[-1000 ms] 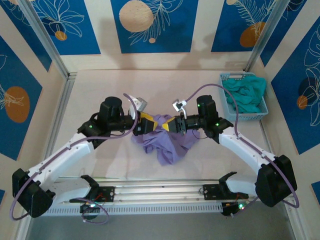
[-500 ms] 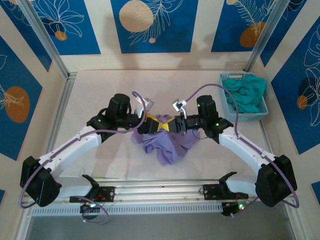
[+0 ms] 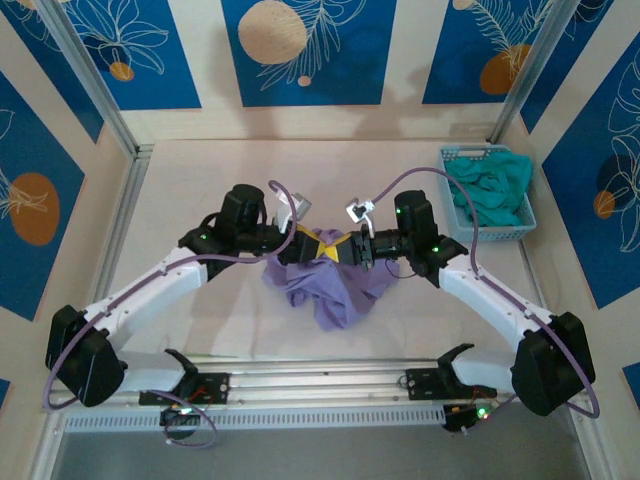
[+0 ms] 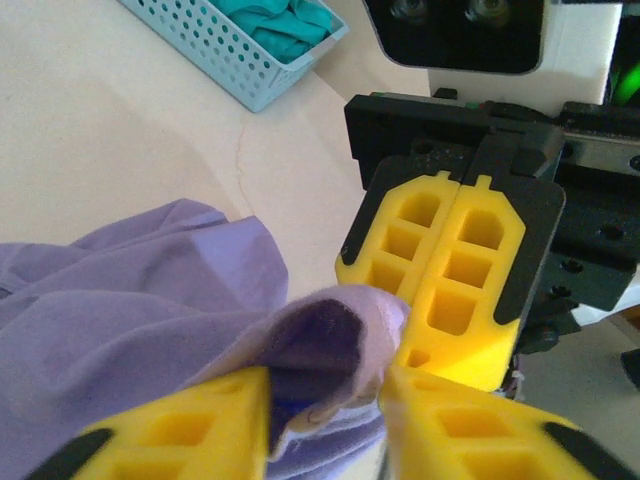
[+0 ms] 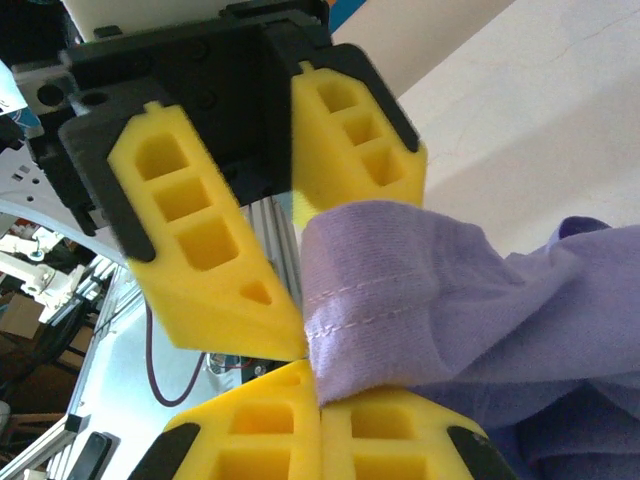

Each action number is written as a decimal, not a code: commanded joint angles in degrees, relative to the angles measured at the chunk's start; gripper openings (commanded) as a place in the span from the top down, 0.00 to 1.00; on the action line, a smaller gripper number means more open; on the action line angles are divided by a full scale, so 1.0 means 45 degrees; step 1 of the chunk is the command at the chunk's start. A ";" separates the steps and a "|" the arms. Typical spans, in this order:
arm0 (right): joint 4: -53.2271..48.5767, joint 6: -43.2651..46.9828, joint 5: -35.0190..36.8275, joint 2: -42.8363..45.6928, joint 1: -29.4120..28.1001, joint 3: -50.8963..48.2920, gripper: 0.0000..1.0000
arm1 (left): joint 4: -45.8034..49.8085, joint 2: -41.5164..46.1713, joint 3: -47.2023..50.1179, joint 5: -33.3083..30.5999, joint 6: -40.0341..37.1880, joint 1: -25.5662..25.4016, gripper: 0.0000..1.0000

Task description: Fold the inside-out t-shirt

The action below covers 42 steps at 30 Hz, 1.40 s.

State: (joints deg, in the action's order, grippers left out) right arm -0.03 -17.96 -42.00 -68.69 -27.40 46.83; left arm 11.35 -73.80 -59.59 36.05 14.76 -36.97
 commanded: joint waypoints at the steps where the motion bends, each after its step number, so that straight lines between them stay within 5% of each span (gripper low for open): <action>1: -0.0421 0.0136 0.0059 0.0331 0.0013 0.0198 1.00 | -0.0173 -0.0028 -0.0315 0.0318 -0.0037 0.0105 0.75; 6: -0.1416 0.0540 0.1451 0.0477 -0.0019 0.0447 0.99 | 0.0022 0.0329 -0.0288 -0.0097 0.0209 0.0060 0.99; 12: -0.3981 0.0330 0.7997 0.0325 -0.1369 0.1729 0.92 | 0.0031 0.1044 -0.0146 -0.1356 0.1997 -0.0739 1.00; 16: -0.4434 0.0432 1.0036 0.0650 -0.1973 0.1789 0.87 | -0.0181 0.1504 0.0054 -0.2551 0.3066 -0.1456 1.00; 27: -0.2979 0.1904 0.7114 0.3142 -0.2036 -0.0341 0.57 | -0.0804 0.1263 0.0216 -0.3188 0.3326 -0.1958 1.00; 42: -0.0528 0.2562 0.7898 0.2191 -0.2705 -0.0312 0.55 | -0.0256 0.1614 0.0179 -0.3383 0.2776 -0.1945 1.00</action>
State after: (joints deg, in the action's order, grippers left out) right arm -4.95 -8.08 -8.34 -57.63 -39.68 43.20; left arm 10.09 -67.68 -59.18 21.30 28.42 -45.19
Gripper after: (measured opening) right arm 0.462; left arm 0.044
